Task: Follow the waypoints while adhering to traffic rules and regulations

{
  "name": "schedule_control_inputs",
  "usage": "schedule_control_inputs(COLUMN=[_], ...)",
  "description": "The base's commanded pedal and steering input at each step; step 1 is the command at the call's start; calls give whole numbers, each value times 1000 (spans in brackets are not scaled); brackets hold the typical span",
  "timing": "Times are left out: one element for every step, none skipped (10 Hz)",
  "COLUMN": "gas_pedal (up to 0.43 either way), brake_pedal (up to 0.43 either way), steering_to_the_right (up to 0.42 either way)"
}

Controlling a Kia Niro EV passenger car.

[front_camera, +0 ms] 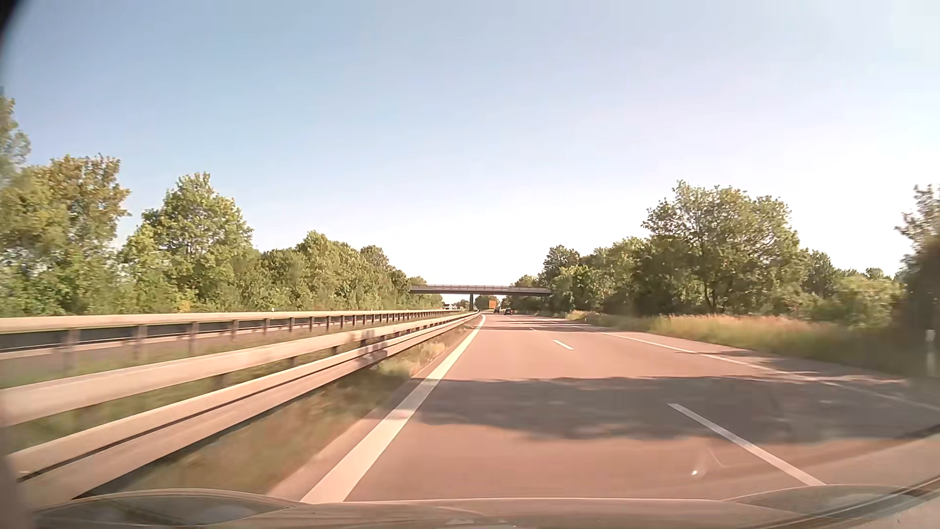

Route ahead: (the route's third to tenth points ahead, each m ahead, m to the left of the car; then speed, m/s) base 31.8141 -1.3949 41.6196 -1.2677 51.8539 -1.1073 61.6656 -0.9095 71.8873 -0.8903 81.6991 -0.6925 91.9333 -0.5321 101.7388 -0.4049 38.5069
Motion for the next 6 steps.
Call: schedule_control_inputs(gas_pedal=[319,311,287,280,268,260], brake_pedal=[6,12,12,12,12,12], steering_to_the_right=[-1,0,0,0,0,0])
